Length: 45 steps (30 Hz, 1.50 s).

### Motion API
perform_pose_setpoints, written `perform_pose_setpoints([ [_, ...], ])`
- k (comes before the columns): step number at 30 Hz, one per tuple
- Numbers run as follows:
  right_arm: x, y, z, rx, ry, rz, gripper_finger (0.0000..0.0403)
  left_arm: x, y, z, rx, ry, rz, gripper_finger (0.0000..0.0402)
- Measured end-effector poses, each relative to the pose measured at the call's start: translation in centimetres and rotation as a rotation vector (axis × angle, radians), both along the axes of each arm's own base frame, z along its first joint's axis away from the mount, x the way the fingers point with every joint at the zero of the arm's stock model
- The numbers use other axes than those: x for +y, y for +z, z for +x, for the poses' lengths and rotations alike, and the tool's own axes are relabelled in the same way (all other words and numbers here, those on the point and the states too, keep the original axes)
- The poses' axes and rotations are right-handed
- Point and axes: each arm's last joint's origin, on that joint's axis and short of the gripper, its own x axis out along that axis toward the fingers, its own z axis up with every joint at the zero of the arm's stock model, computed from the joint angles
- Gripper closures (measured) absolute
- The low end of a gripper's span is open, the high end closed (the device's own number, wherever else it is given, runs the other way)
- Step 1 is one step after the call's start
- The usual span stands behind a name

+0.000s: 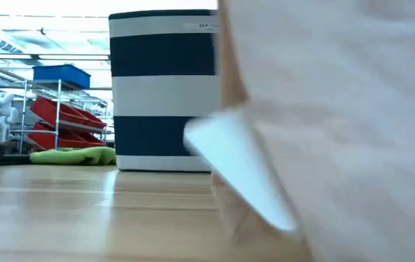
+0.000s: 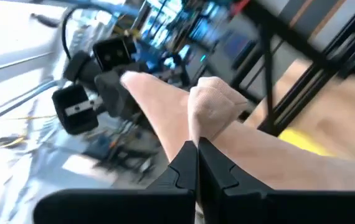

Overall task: Fold towel
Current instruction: Fold the light brown towel

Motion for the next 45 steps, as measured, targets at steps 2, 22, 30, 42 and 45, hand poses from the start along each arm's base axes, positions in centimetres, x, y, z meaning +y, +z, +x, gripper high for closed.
perform_pose_setpoints([
  [2,-0.8,1.1,-0.1,-0.007,-0.037,-0.021,0.0402,1.0,0.2,0.5,-0.002,0.048,0.042,0.0401],
  [22,-0.7,-1.3,1.0,0.647,0.24,0.169,0.0403,1.0,1.3,-0.8,0.339,-0.093,-0.266,0.0401],
  [30,3.3,-9.7,4.8,0.887,0.364,0.264,0.0403,-1.0,-3.2,-0.8,0.556,-0.242,-0.514,0.0401],
  [42,6.1,-15.7,7.0,1.02,0.384,0.307,0.0403,-1.4,-12.2,-1.1,0.669,-0.189,-0.69,0.0401],
  [45,6.3,-16.5,7.5,1.05,0.369,0.308,0.0403,-1.5,-13.6,-1.4,0.673,-0.191,-0.731,0.0401],
])
